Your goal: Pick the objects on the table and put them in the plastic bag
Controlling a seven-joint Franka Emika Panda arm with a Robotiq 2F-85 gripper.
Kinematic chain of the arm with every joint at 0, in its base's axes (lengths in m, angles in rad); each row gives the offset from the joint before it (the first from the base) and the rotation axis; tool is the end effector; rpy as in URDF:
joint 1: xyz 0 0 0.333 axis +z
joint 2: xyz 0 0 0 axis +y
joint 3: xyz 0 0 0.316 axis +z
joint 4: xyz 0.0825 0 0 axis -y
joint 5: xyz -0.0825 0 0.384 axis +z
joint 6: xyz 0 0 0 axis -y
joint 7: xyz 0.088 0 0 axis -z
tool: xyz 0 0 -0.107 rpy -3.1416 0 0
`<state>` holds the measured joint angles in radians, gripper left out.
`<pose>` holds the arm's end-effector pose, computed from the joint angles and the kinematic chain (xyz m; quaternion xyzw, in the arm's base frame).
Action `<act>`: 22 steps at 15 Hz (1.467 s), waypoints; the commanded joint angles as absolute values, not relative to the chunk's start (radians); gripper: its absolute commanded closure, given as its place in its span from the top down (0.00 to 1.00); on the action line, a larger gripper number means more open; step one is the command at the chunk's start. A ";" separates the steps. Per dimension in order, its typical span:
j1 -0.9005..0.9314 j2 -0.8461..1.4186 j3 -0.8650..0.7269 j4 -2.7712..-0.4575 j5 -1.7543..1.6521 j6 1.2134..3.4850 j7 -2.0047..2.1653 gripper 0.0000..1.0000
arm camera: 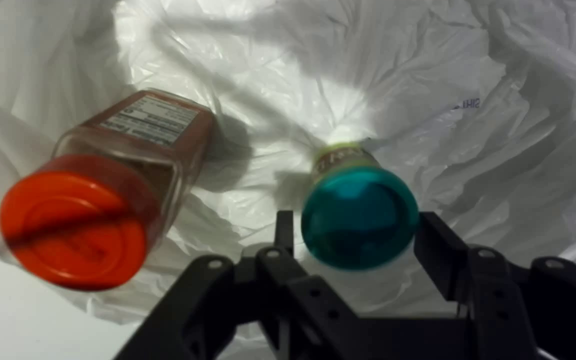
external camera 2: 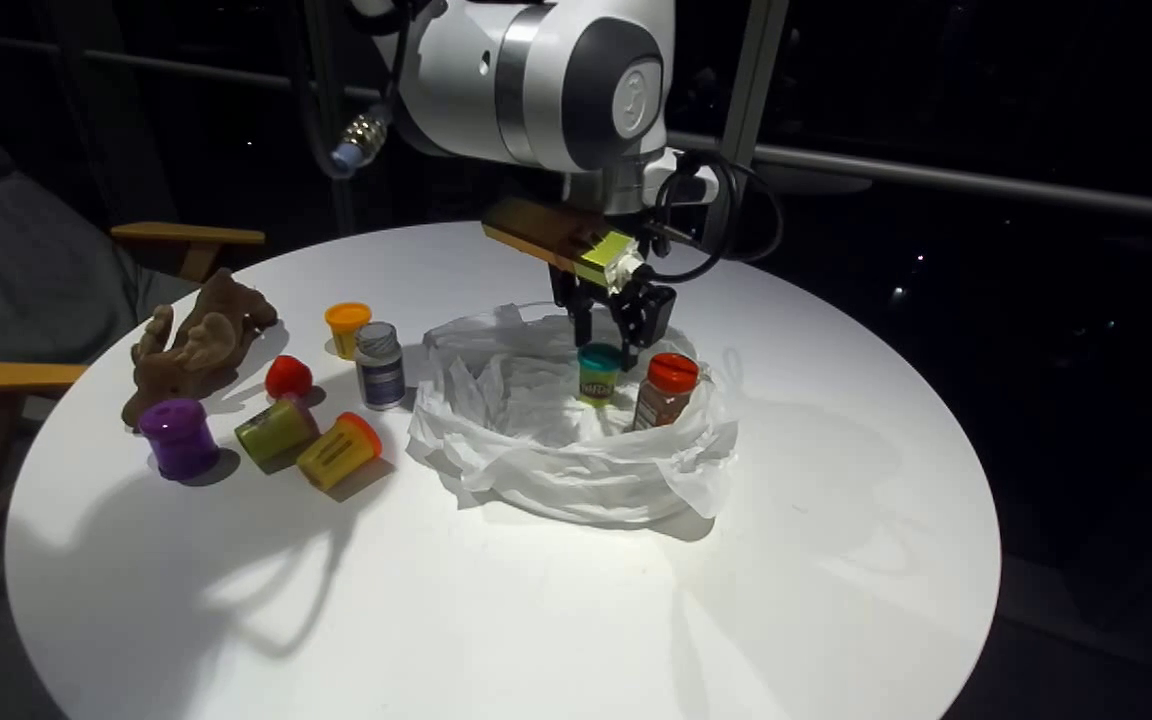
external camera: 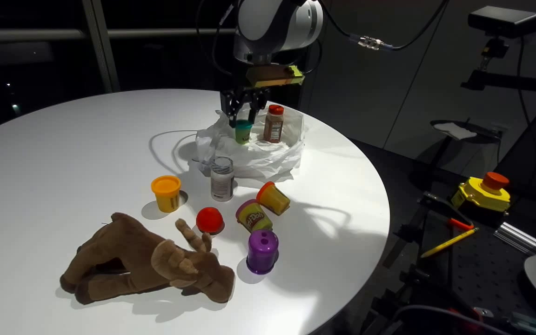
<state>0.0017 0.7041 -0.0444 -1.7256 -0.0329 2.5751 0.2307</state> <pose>0.6829 -0.0255 0.1909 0.9902 -0.1165 0.0747 0.0168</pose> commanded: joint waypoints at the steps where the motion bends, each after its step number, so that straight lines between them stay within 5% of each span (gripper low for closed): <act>1: 0.020 0.621 -0.035 -1.783 -0.010 2.571 0.207 0.97; 14: 0.096 0.143 0.081 -2.425 0.022 2.686 0.159 1.00; 22: 0.162 0.188 0.101 -2.621 -0.011 2.929 0.202 1.00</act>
<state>0.1519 0.1805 0.0991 -2.5827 -0.0134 2.8487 0.1970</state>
